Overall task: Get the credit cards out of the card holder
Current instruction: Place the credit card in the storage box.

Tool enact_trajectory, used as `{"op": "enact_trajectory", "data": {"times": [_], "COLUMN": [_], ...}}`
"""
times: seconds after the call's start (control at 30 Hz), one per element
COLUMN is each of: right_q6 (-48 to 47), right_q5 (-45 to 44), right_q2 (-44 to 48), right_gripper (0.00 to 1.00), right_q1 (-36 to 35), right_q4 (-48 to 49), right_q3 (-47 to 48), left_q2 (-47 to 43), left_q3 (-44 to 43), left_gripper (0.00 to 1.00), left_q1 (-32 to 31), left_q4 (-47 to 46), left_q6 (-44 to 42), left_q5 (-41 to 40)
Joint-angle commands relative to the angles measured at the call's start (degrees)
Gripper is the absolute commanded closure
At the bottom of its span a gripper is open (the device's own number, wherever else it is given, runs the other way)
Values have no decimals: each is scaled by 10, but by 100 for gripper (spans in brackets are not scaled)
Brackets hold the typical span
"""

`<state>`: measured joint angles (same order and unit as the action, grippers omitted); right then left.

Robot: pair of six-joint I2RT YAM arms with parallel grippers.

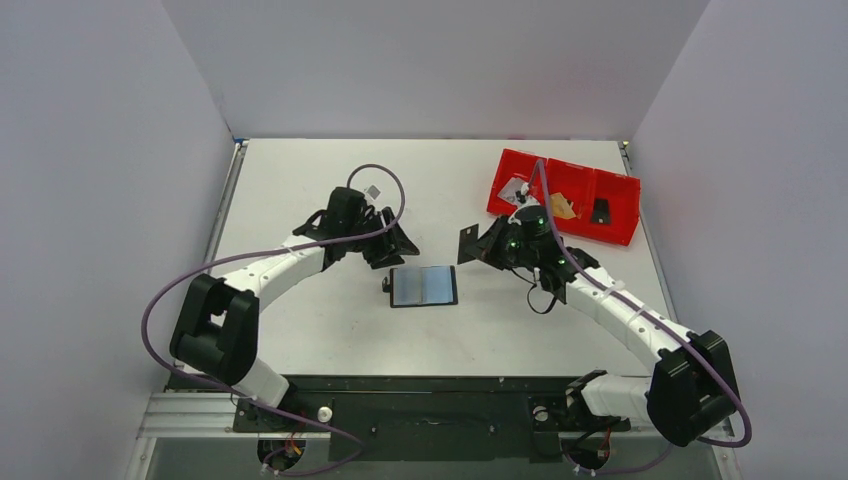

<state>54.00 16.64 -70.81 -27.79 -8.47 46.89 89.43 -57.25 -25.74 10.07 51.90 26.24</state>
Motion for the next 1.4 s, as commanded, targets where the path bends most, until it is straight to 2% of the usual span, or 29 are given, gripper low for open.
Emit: {"op": "enact_trajectory", "data": {"times": [0.0,0.33,0.7,0.9,1.1,1.37], "right_q6": [-63,-143,-226,-263,-295,-328], "right_q5": [-86,-218,-351,-403,-456,-486], "right_q2": [14,3,-62,-124,-215,-359], "right_gripper": [100,100,100,100,100,100], "right_q1": [6,61,184,267,314,330], "right_q4": [-89,-193,-268,-298,-319,-344], "right_q3": [46,120,218,274,349,480], "left_q2": [-36,-83,-113,-115,-117,-117], "left_q3": [-37,-42,-32,-24,-17,-14], "left_gripper": [49,48,48,48,48,48], "left_q1": [0,0,1,4,6,7], "left_q4": [112,179,201,192,185,179], "left_q6": [-87,-143,-173,-174,-173,-170], "left_q5": [-44,-61,-69,-62,-52,-47]}}
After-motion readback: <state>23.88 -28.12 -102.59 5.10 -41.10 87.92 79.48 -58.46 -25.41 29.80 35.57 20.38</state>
